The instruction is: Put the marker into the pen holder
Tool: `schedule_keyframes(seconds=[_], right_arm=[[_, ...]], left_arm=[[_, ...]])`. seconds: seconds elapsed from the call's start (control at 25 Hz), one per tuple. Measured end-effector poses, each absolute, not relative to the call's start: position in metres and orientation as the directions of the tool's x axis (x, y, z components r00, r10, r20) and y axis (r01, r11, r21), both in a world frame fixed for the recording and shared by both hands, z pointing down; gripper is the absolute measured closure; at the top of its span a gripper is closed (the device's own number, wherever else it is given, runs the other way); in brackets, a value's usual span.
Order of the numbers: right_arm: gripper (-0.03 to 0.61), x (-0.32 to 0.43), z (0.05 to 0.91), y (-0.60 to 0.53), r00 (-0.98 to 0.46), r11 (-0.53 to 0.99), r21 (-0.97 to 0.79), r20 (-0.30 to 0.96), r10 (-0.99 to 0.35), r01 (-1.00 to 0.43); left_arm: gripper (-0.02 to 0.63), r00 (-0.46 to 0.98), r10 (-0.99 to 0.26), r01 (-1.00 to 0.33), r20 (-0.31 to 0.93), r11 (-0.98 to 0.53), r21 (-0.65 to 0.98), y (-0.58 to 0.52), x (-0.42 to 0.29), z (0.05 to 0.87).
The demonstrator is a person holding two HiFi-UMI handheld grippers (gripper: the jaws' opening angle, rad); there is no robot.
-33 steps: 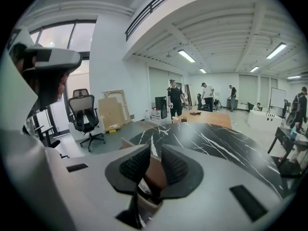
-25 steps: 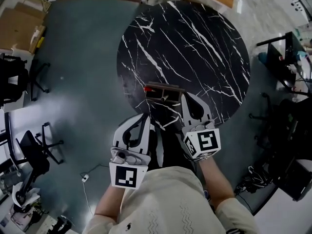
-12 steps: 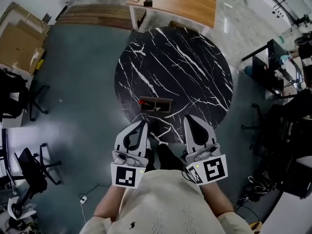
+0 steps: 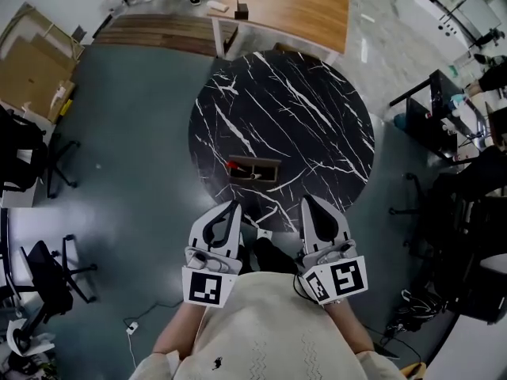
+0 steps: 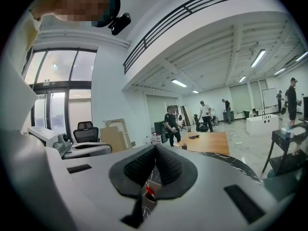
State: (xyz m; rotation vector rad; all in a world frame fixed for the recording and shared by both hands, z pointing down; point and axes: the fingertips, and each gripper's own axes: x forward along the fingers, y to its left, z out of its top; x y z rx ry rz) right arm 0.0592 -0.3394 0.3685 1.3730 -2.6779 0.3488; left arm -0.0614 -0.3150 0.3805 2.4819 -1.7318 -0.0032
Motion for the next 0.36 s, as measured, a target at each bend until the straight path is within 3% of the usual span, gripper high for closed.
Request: schedule_keyframes(seconds=[0.36], right_arm=[[0.561,0.0604,0.3756,-0.3312,-0.59,0.567,-0.163,0.22,-0.777,-0.807]], left_arm=[[0.603,0.359,-0.932,-0.931,0.051,-0.354,0.095,-0.3147,-0.0604,0.3759]])
